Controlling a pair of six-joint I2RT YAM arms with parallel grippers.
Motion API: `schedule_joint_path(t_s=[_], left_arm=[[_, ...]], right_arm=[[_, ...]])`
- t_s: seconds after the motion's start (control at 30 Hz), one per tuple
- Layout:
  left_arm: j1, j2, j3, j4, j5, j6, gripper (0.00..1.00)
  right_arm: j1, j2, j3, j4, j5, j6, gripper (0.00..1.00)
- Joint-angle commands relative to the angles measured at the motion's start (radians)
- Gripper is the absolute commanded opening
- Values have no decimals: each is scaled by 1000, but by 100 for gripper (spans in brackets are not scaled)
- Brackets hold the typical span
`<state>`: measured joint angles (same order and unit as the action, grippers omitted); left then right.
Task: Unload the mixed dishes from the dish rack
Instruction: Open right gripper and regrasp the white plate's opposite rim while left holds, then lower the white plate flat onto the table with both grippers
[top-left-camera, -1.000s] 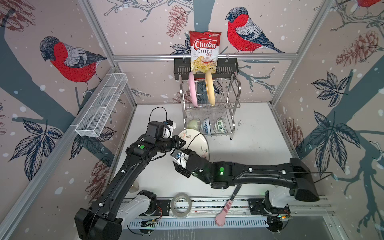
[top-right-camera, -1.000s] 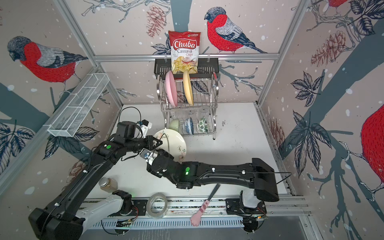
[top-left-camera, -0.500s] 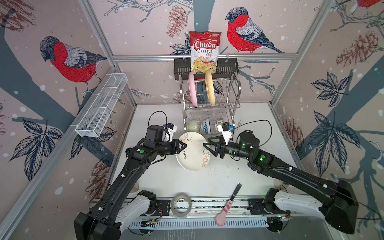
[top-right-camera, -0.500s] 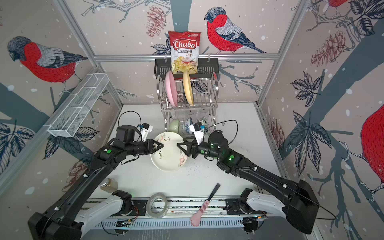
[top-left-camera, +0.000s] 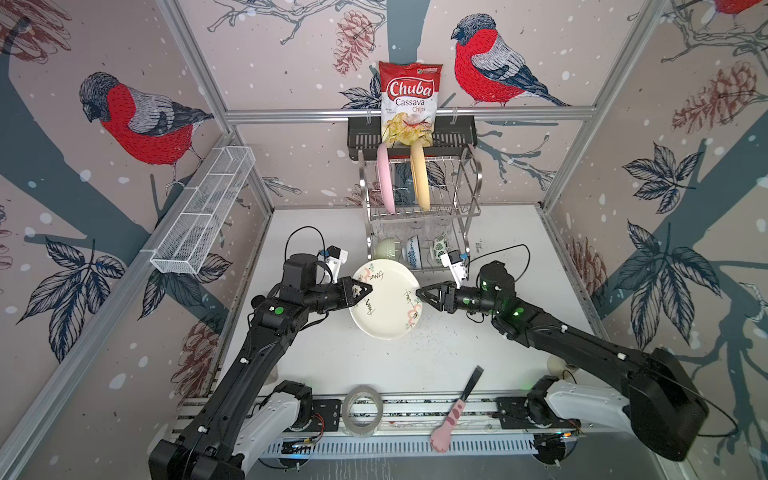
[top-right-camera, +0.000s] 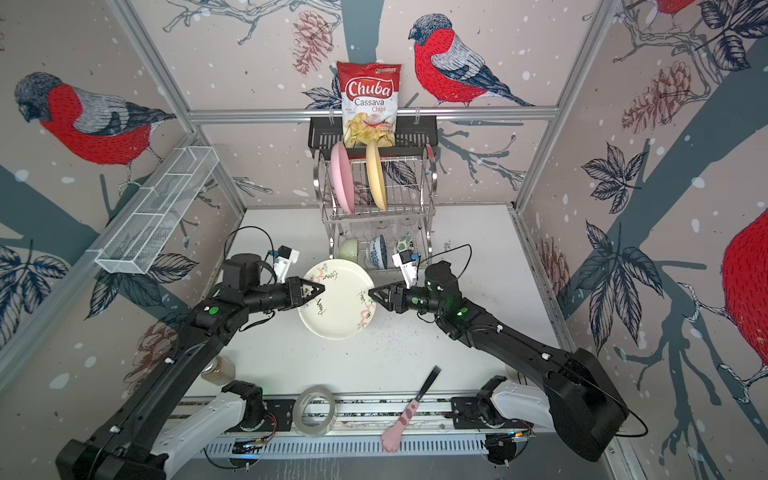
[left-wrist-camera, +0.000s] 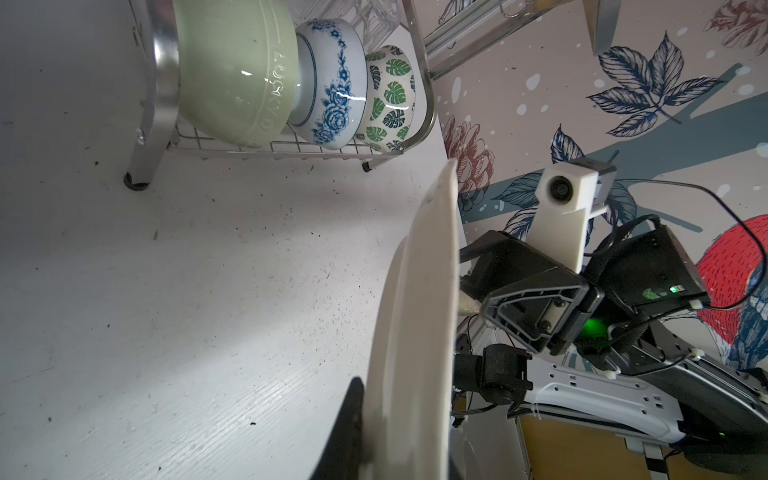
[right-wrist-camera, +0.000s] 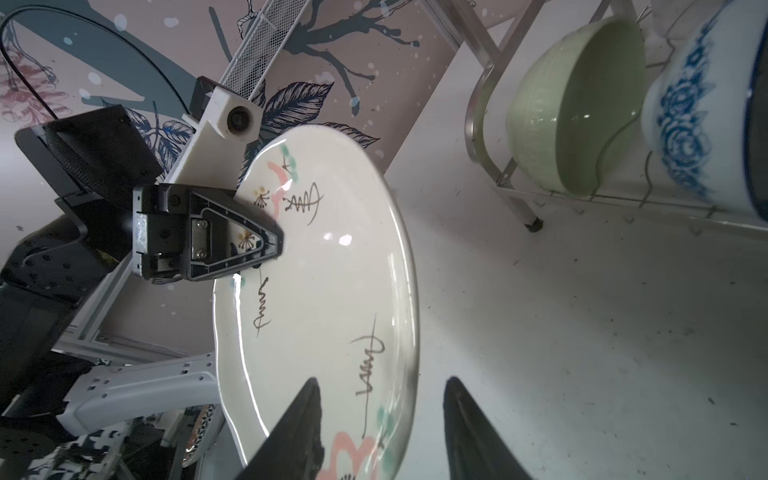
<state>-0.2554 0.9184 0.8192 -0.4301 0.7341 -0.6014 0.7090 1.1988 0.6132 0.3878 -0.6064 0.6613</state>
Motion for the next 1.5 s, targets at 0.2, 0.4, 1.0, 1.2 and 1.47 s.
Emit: schedule_joint_path(t_s=[0.2,0.4,1.0,1.2,1.47], left_arm=[[27,-4,-48,178,98,-49,0],[27,-5,-96,265,118,-84,0],[27,-14,-271,365,50,-78,44],[27,0,-365,411,13,-80,35],[25,43,-419,434,-51,-64,22]], right_arm=[[23,50,-13,149,-65,85,35],[46,115,-13,211,-69,128,19],[38,82,-107,123,56,139,0],[20,91,-160,153,68,160,0],[-1,172,-178,183,66,187,0]])
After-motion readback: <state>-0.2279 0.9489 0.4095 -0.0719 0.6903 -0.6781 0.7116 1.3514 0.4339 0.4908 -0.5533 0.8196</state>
